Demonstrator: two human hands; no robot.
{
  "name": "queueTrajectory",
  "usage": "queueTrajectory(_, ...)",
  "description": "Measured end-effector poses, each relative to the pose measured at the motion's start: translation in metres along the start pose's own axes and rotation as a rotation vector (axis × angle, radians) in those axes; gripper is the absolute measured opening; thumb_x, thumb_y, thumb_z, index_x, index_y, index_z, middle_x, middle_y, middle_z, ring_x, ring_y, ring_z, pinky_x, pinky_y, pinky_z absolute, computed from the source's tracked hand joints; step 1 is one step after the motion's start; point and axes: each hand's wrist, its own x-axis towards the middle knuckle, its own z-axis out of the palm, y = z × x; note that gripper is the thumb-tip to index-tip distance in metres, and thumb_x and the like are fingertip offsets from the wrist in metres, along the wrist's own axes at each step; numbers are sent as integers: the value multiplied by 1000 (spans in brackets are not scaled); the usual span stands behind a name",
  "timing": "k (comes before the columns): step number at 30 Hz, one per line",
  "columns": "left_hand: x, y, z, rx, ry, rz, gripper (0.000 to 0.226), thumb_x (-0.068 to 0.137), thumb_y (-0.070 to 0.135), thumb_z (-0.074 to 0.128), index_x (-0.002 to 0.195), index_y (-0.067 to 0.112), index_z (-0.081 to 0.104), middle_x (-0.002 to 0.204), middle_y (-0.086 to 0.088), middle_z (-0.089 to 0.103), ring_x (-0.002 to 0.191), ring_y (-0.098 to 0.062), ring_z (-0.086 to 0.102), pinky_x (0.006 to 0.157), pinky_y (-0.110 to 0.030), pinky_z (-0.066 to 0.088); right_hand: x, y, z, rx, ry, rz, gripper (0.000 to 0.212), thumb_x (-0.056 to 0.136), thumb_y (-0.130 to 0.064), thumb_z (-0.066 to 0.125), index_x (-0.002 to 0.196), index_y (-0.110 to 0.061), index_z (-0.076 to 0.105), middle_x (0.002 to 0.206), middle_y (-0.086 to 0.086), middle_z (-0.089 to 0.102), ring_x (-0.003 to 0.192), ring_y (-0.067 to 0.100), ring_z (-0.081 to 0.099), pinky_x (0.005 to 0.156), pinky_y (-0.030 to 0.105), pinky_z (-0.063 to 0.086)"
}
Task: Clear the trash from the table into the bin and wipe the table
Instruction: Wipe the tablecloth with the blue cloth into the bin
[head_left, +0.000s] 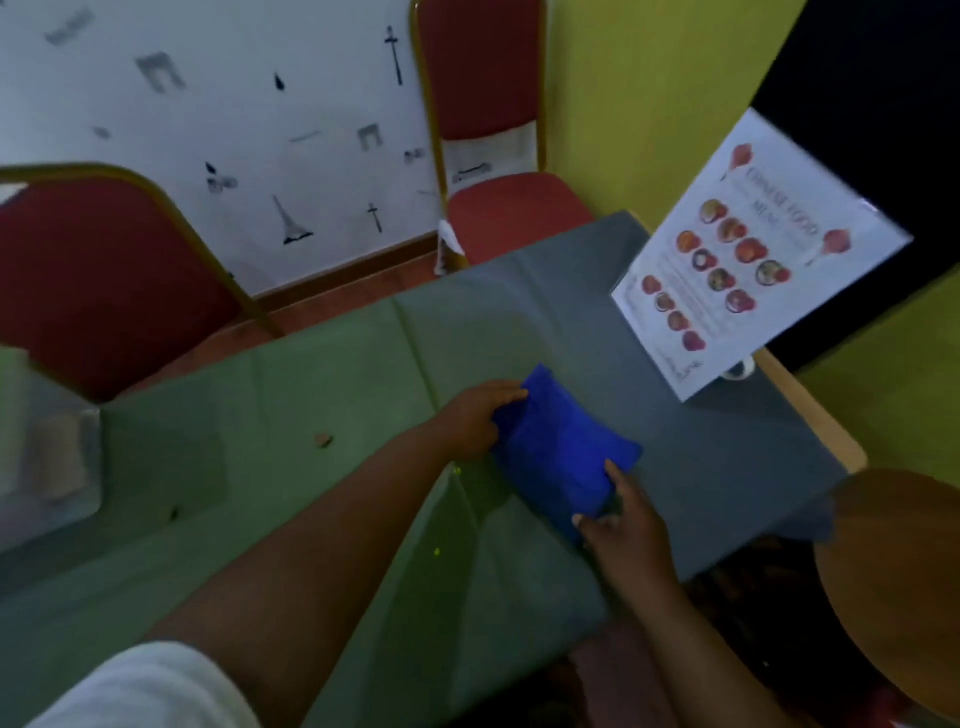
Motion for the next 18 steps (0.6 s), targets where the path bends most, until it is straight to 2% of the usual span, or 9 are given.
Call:
queueTrajectory(1, 0, -6, 3, 17, -3, -1, 70, 79, -17, 46, 145, 4, 36, 155, -15, 28, 144, -26, 27, 117, -26, 19, -1, 2, 5, -52, -16, 35, 69, 77, -17, 78, 139, -19, 49, 129, 9, 56, 95, 25, 65, 88, 34, 51)
queueTrajectory(3, -1, -14, 10, 53, 13, -17, 66, 86, -9, 47, 147, 6, 32, 157, -11, 25, 144, -24, 27, 116, -25, 21, -6, 7, 12, -86, -22, 80, 56, 80, -22, 77, 131, -16, 56, 119, 10, 63, 102, 24, 63, 93, 32, 48)
queueTrajectory(6, -3, -23, 16, 53, 87, -27, 61, 89, -2, 48, 147, 9, 34, 157, -9, 26, 143, -23, 28, 113, -24, 21, -9, 9, 15, -133, 60, 69, 39, 81, -21, 75, 117, -14, 64, 102, 4, 66, 94, 20, 63, 83, 26, 44)
queueTrajectory(9, -10, -29, 15, 30, 176, -54, 56, 88, 3, 52, 143, 9, 42, 152, -11, 33, 139, -24, 34, 111, -26, 24, -7, 6, 13, -236, 121, -16, 31, 82, -22, 73, 112, -15, 66, 93, -1, 60, 83, 13, 55, 75, 23, 38)
queueTrajectory(13, -31, -43, 9, 61, 309, -93, 54, 90, 17, 58, 142, 12, 43, 144, -11, 45, 130, -27, 44, 106, -28, 33, 3, -10, 15, -327, 89, -153, 29, 86, -25, 69, 114, -15, 64, 93, -3, 58, 87, 15, 56, 74, 27, 42)
queueTrajectory(16, -55, -65, 4, 179, 402, -122, 55, 89, 28, 58, 141, 13, 45, 139, -12, 50, 124, -30, 47, 103, -37, 40, 19, -28, 28, -530, -12, -302, 36, 87, -34, 67, 118, -15, 63, 111, 3, 61, 108, 25, 53, 87, 34, 45)
queueTrajectory(18, -70, -72, 2, 259, 438, -116, 55, 89, 33, 57, 139, 12, 47, 136, -12, 52, 122, -30, 48, 101, -38, 40, 30, -35, 29, -681, -50, -383, 44, 85, -41, 67, 120, -15, 62, 120, 7, 58, 115, 29, 49, 96, 40, 42)
